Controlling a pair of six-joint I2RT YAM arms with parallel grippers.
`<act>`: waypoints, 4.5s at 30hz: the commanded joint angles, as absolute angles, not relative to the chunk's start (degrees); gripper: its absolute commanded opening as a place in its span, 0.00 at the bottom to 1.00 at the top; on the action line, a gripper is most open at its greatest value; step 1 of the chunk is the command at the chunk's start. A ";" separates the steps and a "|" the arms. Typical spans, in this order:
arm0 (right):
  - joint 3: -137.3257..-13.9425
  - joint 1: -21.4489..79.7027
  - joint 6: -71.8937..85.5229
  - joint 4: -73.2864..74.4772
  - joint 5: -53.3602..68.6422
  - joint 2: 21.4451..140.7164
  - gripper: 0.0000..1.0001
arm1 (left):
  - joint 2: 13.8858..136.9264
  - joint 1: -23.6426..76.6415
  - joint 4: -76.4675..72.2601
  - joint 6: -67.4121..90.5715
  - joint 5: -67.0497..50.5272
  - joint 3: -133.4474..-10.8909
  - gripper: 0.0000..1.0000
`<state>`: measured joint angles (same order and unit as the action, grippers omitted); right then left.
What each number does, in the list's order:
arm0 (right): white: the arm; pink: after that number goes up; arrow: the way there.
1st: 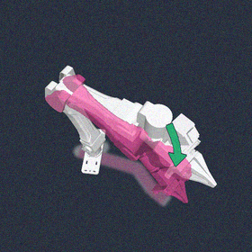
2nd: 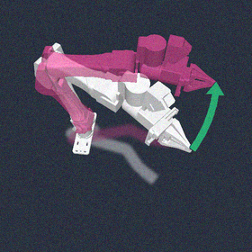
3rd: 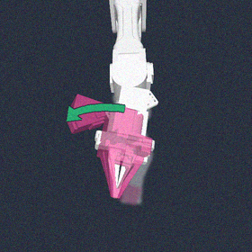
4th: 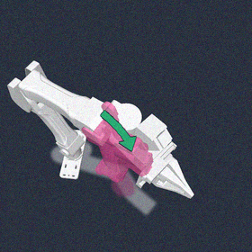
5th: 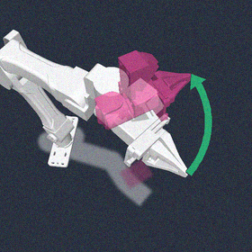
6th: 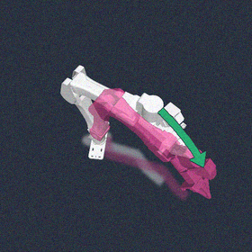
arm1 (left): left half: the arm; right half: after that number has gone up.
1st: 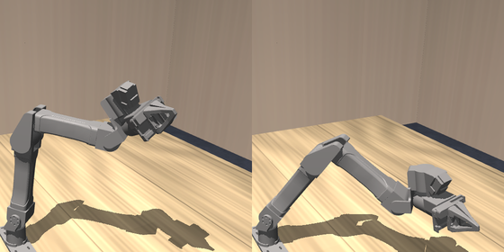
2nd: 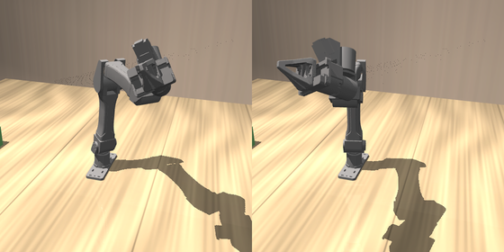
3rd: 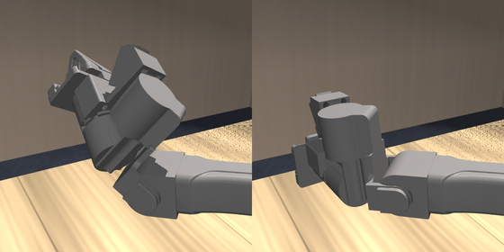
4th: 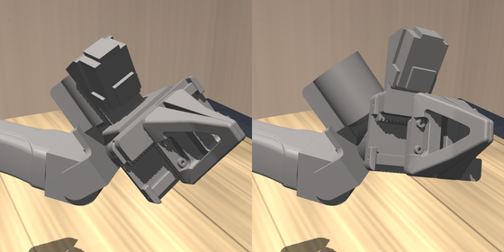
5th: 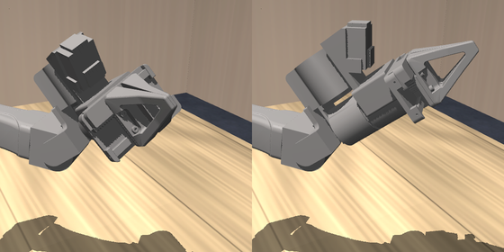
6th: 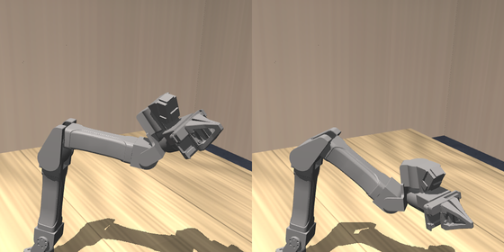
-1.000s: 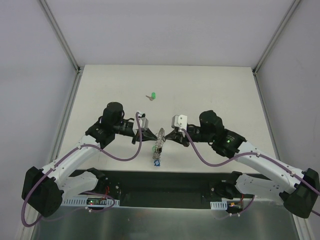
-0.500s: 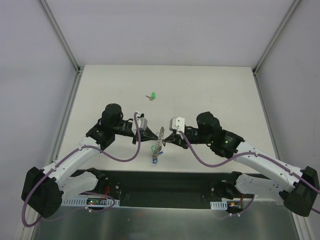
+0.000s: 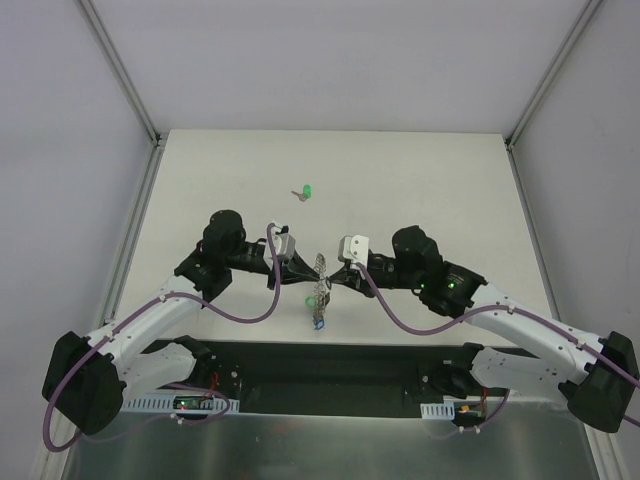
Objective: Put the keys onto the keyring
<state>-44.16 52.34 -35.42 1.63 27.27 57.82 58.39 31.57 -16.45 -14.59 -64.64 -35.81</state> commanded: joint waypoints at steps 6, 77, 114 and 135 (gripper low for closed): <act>-44.12 52.56 -35.42 -1.41 28.39 56.34 0.01 | 58.18 32.34 -22.24 -13.36 -67.94 -36.04 0.00; -44.82 50.36 -29.97 -4.31 33.13 59.24 0.01 | 56.60 33.49 -23.38 -14.24 -63.90 -34.54 0.00; -44.65 49.04 -28.21 -5.45 35.42 59.59 0.01 | 55.02 33.66 -24.61 -14.50 -60.38 -33.22 0.00; -44.12 48.69 -28.12 -5.45 32.26 59.06 0.01 | 55.02 33.75 -24.61 -14.24 -60.38 -33.31 0.00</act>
<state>-43.13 49.15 -28.51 -2.83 32.80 59.64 55.86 33.08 -20.38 -14.02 -59.46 -32.84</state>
